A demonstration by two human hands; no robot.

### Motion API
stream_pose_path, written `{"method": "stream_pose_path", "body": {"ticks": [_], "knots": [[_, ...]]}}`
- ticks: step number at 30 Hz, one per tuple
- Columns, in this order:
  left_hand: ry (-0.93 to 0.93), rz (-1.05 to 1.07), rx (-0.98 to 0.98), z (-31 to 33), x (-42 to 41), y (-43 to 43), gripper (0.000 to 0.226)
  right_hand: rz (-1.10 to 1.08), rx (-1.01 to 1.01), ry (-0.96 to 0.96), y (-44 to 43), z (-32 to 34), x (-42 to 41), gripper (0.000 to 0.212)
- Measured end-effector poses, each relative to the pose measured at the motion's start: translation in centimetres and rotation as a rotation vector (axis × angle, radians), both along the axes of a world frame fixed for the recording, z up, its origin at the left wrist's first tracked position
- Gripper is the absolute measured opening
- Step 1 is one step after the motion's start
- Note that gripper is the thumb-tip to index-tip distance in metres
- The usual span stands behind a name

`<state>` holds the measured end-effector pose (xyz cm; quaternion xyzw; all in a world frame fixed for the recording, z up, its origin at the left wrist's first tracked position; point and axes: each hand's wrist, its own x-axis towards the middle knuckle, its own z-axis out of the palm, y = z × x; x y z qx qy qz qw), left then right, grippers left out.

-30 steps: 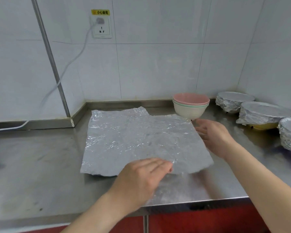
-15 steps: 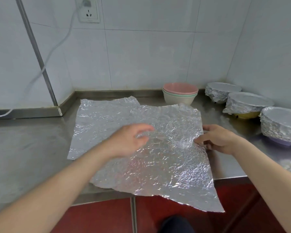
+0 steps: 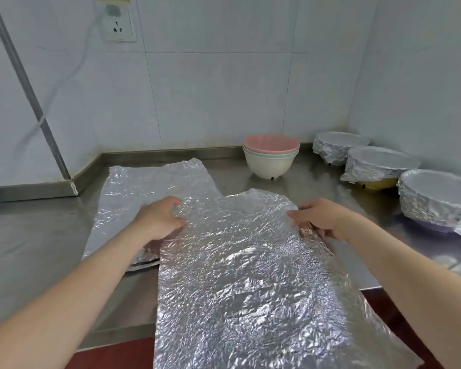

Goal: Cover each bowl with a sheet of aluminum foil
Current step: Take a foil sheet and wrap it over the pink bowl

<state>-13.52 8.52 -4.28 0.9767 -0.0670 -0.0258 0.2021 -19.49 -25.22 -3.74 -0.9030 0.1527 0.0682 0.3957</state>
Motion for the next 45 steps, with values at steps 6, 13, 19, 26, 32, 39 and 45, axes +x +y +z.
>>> {"method": "stream_pose_path", "body": {"ticks": [6, 13, 19, 26, 32, 39, 45], "knots": [[0.003, 0.138, -0.41, 0.5, 0.3, 0.5, 0.071, -0.117, 0.245, -0.21, -0.2, 0.5, 1.2, 0.016], [0.094, 0.095, -0.648, 0.3, -0.6, -0.2, 0.08, -0.279, 0.575, -0.422, -1.5, 1.5, -0.6, 0.008], [-0.079, 0.127, -0.784, 0.7, -0.7, -1.2, 0.064, -0.28, 0.457, -0.519, -2.1, 0.6, -0.9, 0.034], [-0.117, 0.093, -0.661, -0.2, -1.1, 0.1, 0.064, 0.424, -0.587, -0.343, -2.7, -2.2, -3.0, 0.091], [0.082, -0.01, -0.744, -0.2, -1.2, 1.3, 0.066, 0.295, -0.368, -0.242, -2.5, -1.9, -3.2, 0.046], [0.233, -0.088, -0.738, 0.4, 1.5, -0.3, 0.031, -0.165, 0.263, -0.166, -2.2, -0.8, 1.4, 0.036], [0.124, -0.1, -0.737, 0.3, 1.1, -0.3, 0.027, -0.199, 0.246, 0.062, -2.9, -0.6, 3.5, 0.022]]}}
